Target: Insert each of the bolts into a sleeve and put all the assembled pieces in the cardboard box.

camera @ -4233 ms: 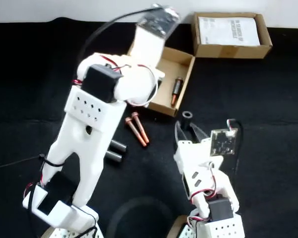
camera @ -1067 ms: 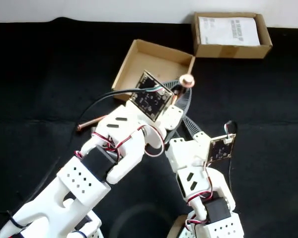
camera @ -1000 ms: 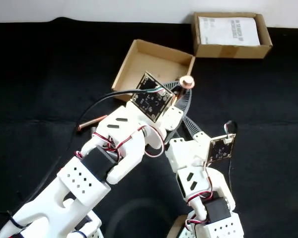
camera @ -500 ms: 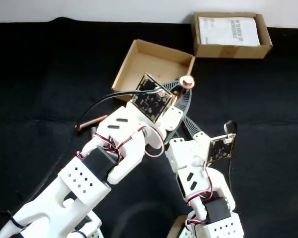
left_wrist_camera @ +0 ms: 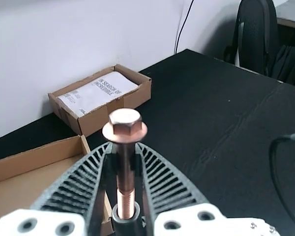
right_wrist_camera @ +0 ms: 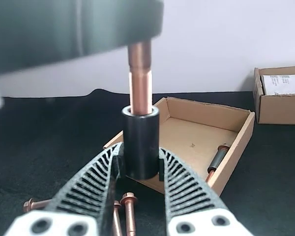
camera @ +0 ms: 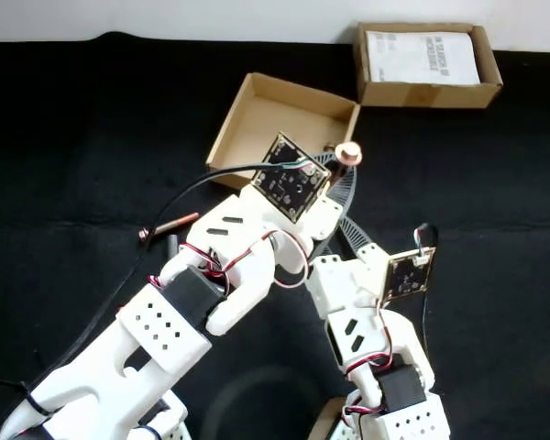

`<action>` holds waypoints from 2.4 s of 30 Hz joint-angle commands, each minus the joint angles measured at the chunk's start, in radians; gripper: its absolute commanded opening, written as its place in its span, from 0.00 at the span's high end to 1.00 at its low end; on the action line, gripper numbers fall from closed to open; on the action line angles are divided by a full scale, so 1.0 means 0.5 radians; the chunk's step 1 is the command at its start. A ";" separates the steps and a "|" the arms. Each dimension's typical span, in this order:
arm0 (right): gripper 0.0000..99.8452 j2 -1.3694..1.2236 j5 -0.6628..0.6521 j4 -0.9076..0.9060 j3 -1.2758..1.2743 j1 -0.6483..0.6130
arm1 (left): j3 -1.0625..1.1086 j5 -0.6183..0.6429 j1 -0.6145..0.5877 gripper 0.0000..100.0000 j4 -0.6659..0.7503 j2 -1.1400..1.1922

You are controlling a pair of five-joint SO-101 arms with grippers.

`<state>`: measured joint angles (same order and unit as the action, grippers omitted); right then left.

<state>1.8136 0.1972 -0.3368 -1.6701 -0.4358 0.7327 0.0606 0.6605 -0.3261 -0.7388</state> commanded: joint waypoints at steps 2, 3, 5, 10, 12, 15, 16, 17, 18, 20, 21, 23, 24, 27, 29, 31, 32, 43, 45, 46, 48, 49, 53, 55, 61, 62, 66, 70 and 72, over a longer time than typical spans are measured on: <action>0.99 0.035 0.000 0.005 -0.259 0.026 | -0.044 -0.006 -0.020 0.99 -0.218 -0.011; 0.99 0.035 0.000 0.005 -0.259 0.026 | -0.044 -0.006 -0.029 0.99 -0.282 -0.011; 0.99 0.035 0.000 0.005 -0.259 0.026 | -0.044 -0.006 -0.060 0.99 -0.387 -0.011; 0.99 0.035 0.000 0.005 -0.259 0.026 | -0.044 -0.009 -0.072 0.96 -0.506 -0.011; 0.99 0.035 -0.003 0.005 -0.259 0.026 | -0.044 -0.006 -0.072 0.87 -0.537 -0.011; 0.99 0.035 -0.003 0.005 -0.259 0.026 | -0.057 0.107 -0.094 0.71 -0.623 -0.014; 0.99 0.035 -0.003 0.005 -0.256 0.026 | -0.063 0.141 -0.103 0.67 -0.660 -0.014; 0.99 0.035 -0.003 0.005 -0.256 0.026 | -0.075 0.138 -0.106 0.65 -0.703 -0.014; 0.99 0.035 -0.003 0.005 -0.253 0.026 | -0.091 0.135 -0.109 0.65 -0.746 -0.014; 0.99 0.032 -0.003 0.005 -0.253 0.026 | -0.124 0.132 -0.112 0.66 -0.832 -0.014; 0.99 0.032 -0.003 0.005 -0.253 0.026 | -0.143 0.129 -0.118 0.66 -0.872 -0.014; 0.99 0.032 -0.003 0.005 -0.253 0.026 | -0.176 0.092 -0.121 0.66 -0.948 -0.014; 0.99 0.032 -0.003 0.005 -0.253 0.026 | -0.195 0.077 -0.133 0.66 -0.991 -0.014; 0.99 0.032 -0.003 0.005 -0.259 0.026 | -0.247 0.068 -0.173 0.66 -1.102 -0.081; 0.99 0.032 -0.003 0.005 -0.259 0.026 | -0.253 0.068 -0.176 0.66 -1.148 -0.149; 0.99 0.032 -0.003 0.005 -0.259 0.026 | -0.256 0.068 -0.183 0.66 -1.209 -0.241; 0.99 0.032 -0.003 0.005 -0.259 0.026 | -0.256 0.068 -0.201 0.66 -1.240 -0.293; 0.99 0.032 -0.003 0.005 -0.244 0.026 | -0.084 0.064 -0.683 0.99 -1.301 -0.842; 0.99 0.032 -0.003 -0.005 -0.226 0.026 | 0.026 0.064 -0.750 0.99 -1.298 -0.919; 0.99 0.026 0.000 -0.011 -0.195 0.026 | 0.078 0.064 -0.784 0.99 -1.295 -0.968; 0.99 0.026 0.000 -0.106 -0.094 0.026 | 0.180 0.074 -0.855 0.99 -1.292 -1.069; 0.99 0.026 0.003 -0.170 -0.020 0.026 | 0.238 0.074 -0.891 0.99 -1.292 -1.131; 0.99 0.023 0.003 -0.400 0.222 0.023 | 0.496 0.077 -1.048 0.99 -1.289 -1.373; 0.99 0.020 0.000 -0.480 0.327 0.017 | 0.628 0.077 -1.134 0.99 -1.289 -1.517; 0.99 -0.327 0.006 -0.551 0.692 0.017 | 1.054 0.074 -1.339 0.99 -1.286 -2.048; 0.99 -0.443 0.012 -0.548 0.787 0.017 | 1.128 0.071 -1.361 0.99 -1.286 -2.140; 0.99 -0.980 0.015 -0.539 1.198 0.020 | 1.260 0.077 -1.444 0.99 -1.286 -2.143; 0.99 -1.527 0.015 -0.539 1.613 0.023 | 1.441 0.077 -1.462 0.99 -1.203 -2.143; 0.99 -1.775 0.015 -0.539 1.821 0.026 | 1.570 0.077 -1.462 0.99 -1.105 -2.143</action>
<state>1.0971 0.1972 -0.6114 -0.9521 -0.4342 1.4645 0.1005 -0.0637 -0.9383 -1.8021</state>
